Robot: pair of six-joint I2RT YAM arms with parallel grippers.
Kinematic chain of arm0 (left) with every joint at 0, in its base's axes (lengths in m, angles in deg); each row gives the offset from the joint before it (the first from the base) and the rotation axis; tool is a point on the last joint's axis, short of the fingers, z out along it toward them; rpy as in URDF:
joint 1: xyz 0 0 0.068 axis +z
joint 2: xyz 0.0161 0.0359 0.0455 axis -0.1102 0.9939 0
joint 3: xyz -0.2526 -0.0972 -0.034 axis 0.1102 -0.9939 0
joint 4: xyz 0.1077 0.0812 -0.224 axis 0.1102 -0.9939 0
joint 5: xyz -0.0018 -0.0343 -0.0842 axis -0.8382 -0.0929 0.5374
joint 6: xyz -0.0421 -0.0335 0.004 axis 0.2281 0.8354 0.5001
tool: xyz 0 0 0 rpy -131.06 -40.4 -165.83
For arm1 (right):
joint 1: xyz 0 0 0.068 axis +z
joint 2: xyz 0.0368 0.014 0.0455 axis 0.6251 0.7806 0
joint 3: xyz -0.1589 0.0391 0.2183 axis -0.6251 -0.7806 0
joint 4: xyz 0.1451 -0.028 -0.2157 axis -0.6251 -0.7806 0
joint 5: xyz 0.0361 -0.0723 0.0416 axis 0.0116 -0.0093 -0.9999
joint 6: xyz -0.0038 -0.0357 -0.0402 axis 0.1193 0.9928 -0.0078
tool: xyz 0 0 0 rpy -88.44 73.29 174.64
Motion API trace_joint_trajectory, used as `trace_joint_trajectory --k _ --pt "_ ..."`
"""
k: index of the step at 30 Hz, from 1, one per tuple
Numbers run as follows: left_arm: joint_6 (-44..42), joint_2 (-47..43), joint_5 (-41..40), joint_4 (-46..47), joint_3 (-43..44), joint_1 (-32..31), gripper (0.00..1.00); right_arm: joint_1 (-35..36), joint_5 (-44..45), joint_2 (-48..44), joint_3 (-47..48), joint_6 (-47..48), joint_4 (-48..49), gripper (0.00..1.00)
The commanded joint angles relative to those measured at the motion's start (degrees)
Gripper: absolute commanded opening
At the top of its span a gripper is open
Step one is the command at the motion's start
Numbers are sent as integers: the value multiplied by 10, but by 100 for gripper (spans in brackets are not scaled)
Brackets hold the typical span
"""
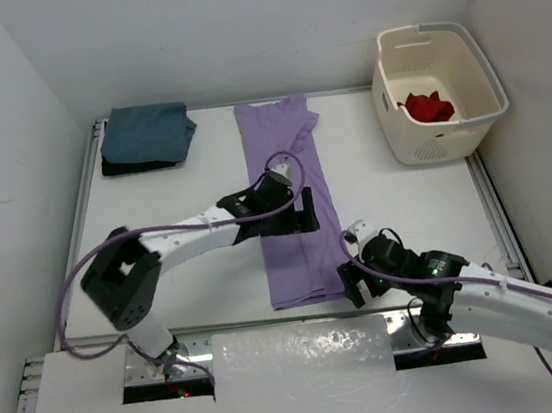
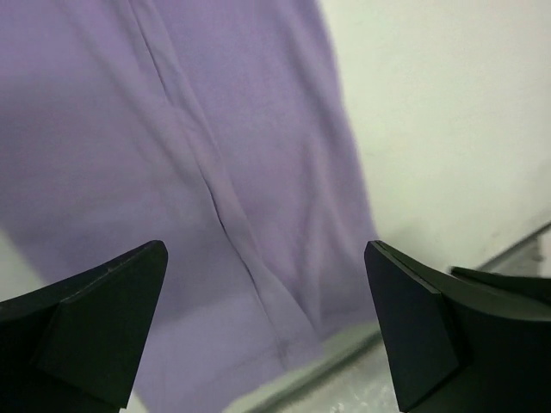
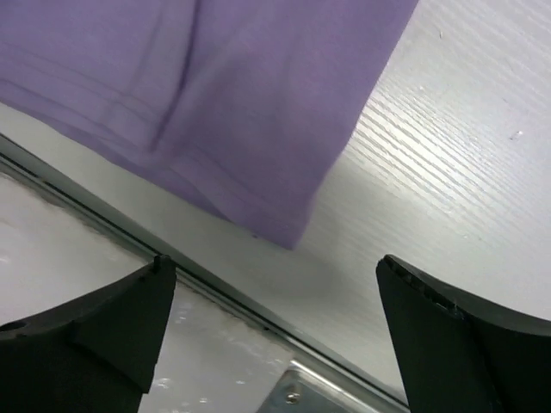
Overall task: Fold and stack the t-shirts
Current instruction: Grab the bottom of the folded rectangular tshirt with both arms
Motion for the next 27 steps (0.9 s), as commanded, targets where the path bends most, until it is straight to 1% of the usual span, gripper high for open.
trace_joint_trajectory --k 1,4,5,6,8,9,10,12,13,14,16,17,20,21,23,24,26,27 --pt "-13 -126 -50 -32 19 -9 100 1 13 9 37 -10 15 99" --pt "13 -199 -68 -51 -29 -11 100 1 58 22 42 -60 13 99" --pt "22 -214 -69 -55 -47 -11 100 1 69 23 40 -99 13 99" --pt "45 -230 -70 -57 -87 -11 100 1 86 27 36 -119 15 99" --pt "84 -271 -68 -58 -130 -14 100 0 76 29 17 -151 44 99" --pt "96 -294 -65 -56 -172 -14 100 1 65 31 10 -161 54 99" --pt "116 -302 -56 -49 -210 -21 100 -1 56 35 -2 -167 73 97" --pt "136 -325 -52 -41 -243 -28 100 -1 44 39 -10 -172 86 92" --pt "144 -331 -51 -37 -258 -37 100 -1 39 44 -17 -173 103 85" --pt "160 -335 -49 -30 -282 -42 100 -1 38 44 -21 -179 111 81" --pt "167 -342 -41 -19 -301 -55 99 -2 30 47 -37 -186 137 78" --pt "177 -342 -42 -18 -316 -58 99 -2 27 50 -42 -199 141 73" --pt "185 -341 -39 -3 -340 -71 95 -6 13 54 -65 -214 166 70" --pt "187 -338 -34 4 -345 -77 92 -6 9 54 -74 -216 174 70" --pt "192 -334 -27 20 -358 -85 90 -8 9 57 -82 -223 187 68" --pt "193 -328 -28 25 -362 -92 87 -8 10 59 -89 -226 189 64" --pt "199 -321 -24 40 -366 -100 84 -13 9 62 -97 -234 200 61" --pt "201 -313 -24 46 -366 -112 82 -13 9 65 -102 -236 203 54"
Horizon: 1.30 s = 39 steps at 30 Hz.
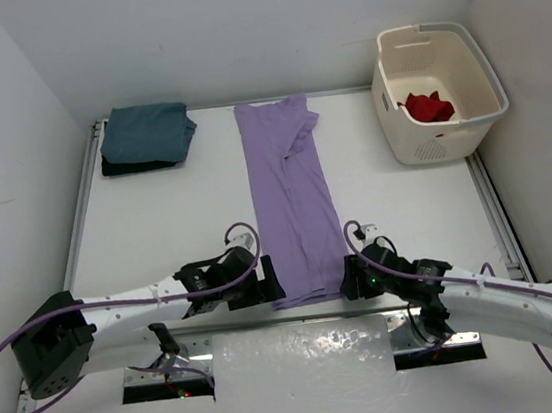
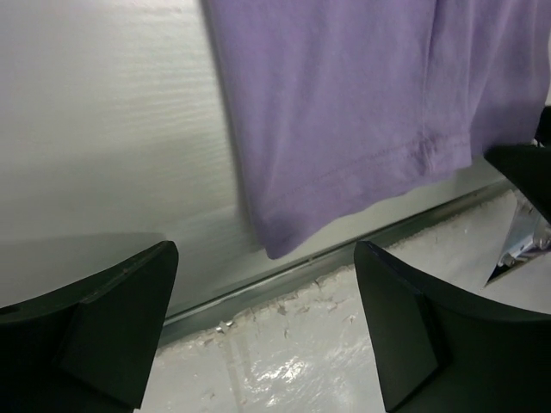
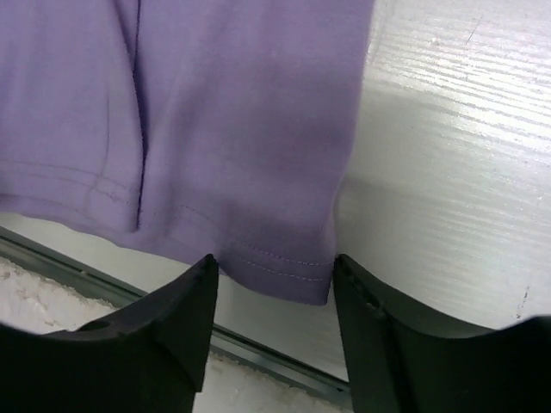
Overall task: Fold and stack the t-shirts
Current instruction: Grab the bottom of the folded rectangular tshirt with both arms
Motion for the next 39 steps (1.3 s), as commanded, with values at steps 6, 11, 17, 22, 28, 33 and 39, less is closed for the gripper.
trace_joint_trajectory --k 6,11,17,22,28,33,39 --pt "27 43 -5 57 1 -38 64 -11 -3 -8 -29 -32 42 37" --pt "30 59 1 72 -3 -42 45 -11 -12 -26 -40 -37 35 20" --pt "36 77 -8 99 4 -57 32 -12 -28 -35 -40 -36 19 16" --pt "46 85 -22 90 1 -67 3 -12 -28 -35 -33 -29 14 1" --pt "32 75 -37 89 24 -66 0 -12 -35 -38 -26 -14 17 0" --pt "21 64 -68 48 77 -67 0 -12 9 -39 32 21 -22 0" --pt "-7 59 -84 14 144 -1 0 -52 41 41 144 90 -44 0"
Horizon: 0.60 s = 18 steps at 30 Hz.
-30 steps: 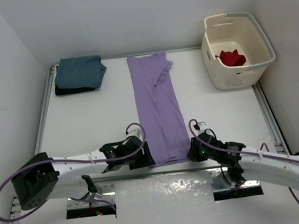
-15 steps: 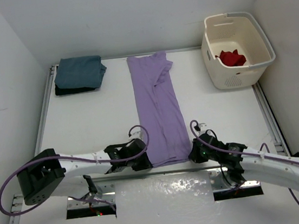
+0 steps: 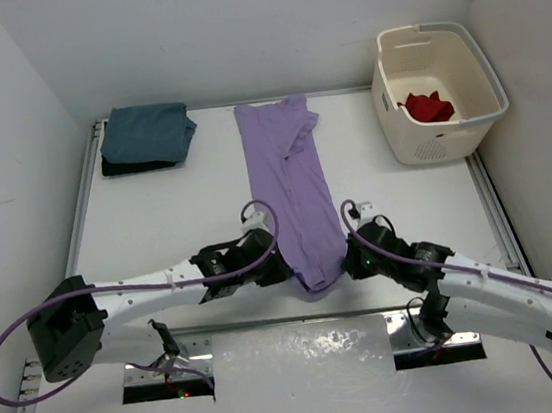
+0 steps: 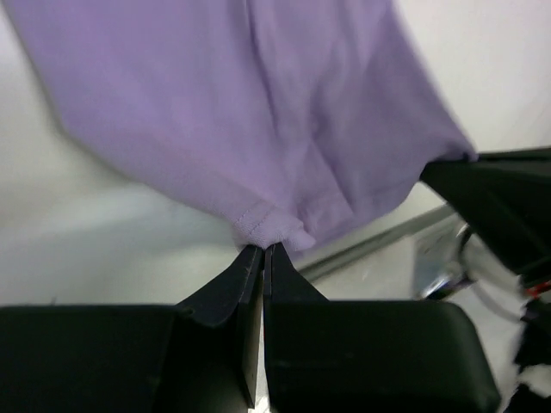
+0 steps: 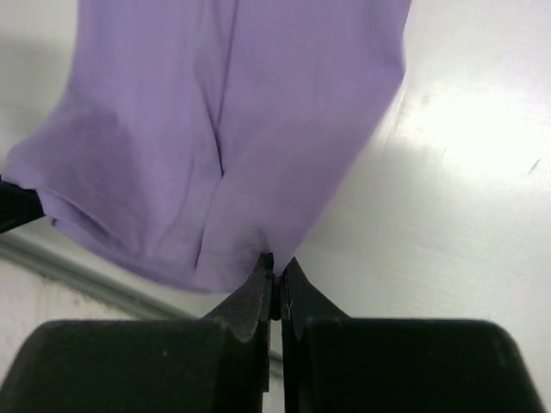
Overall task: Fold and stack the t-shirts
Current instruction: Grab the bottom of the folded rectangular tshirt with both arms, then fold the folded rectangular tshirt in 1/3 of the way
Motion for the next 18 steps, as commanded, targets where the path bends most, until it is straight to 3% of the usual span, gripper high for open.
trace_joint_trajectory --k 1,7,15,18 --pt "-27 -16 -10 -4 32 60 0 -53 18 42 64 61 5 0" --pt "-93 22 27 27 109 153 0 -134 -30 150 164 147 73 0" --pt "-173 157 125 24 244 306 0 -241 -100 346 330 191 118 0" --pt "-201 203 144 28 286 330 0 -261 -132 392 386 212 140 0"
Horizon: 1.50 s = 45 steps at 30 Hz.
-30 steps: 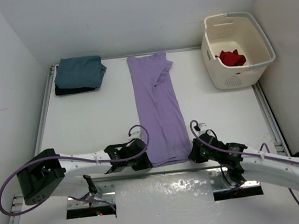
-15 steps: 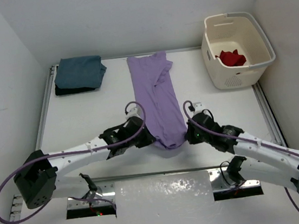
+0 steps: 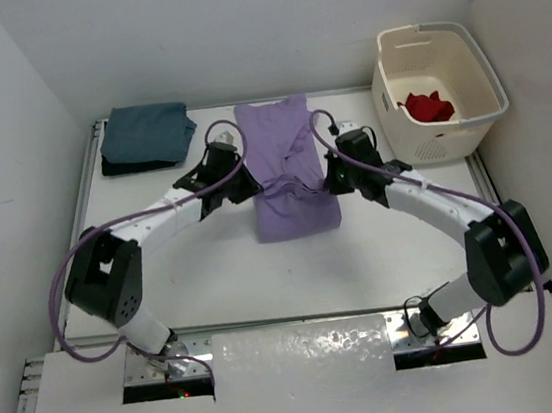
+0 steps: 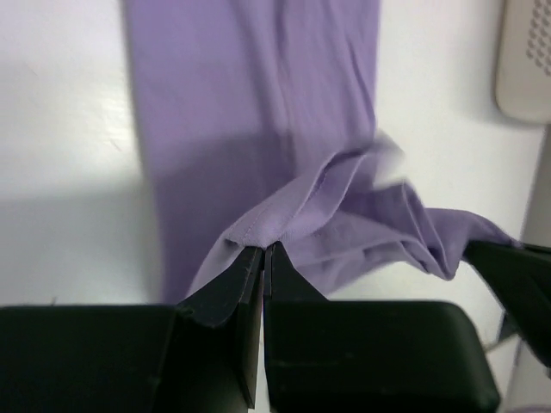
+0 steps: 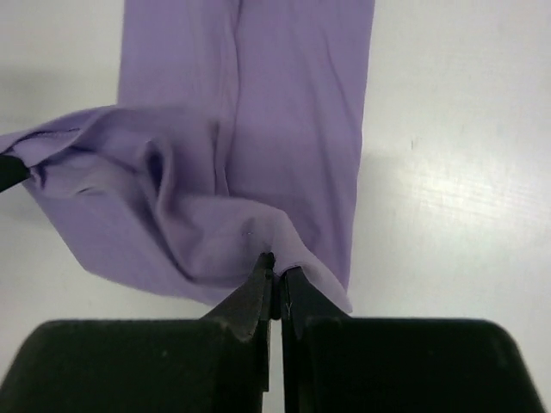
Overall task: Fold and stack the t-shirts
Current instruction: Fold the folded rectangular tshirt in 1/3 of the way
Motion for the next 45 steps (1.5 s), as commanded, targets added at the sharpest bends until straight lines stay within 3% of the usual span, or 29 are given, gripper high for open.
trace_joint_trajectory --k 1,4,10,33,36,37,38,40,41,42,43,44,45 --pt "-58 36 48 20 76 26 0 -21 -45 55 69 37 55 0" --pt "-66 87 49 -2 129 41 0 -40 -82 120 127 35 49 0" --pt "-71 131 72 9 158 85 0 -61 -110 206 217 32 54 0" --pt "-119 298 85 -28 322 118 0 -117 -156 366 348 56 46 0" --pt "-116 318 71 -46 339 125 0 -120 -159 401 373 63 52 15" --pt "-114 324 70 -61 358 127 5 -120 -154 410 384 64 39 23" --pt "-117 337 68 -70 371 129 42 -121 -153 417 395 64 34 32" --pt "-128 345 67 -89 409 131 76 -123 -151 425 421 71 20 42" --pt "-132 349 66 -94 420 131 95 -122 -150 423 428 71 18 54" --pt "-136 347 67 -99 430 131 98 -123 -150 420 431 71 16 59" --pt "-141 339 62 -100 441 131 99 -122 -150 407 427 73 16 85" --pt "-143 332 58 -101 442 132 99 -123 -150 400 423 74 16 99" --pt "-145 324 55 -101 442 131 100 -123 -151 392 419 75 14 99"
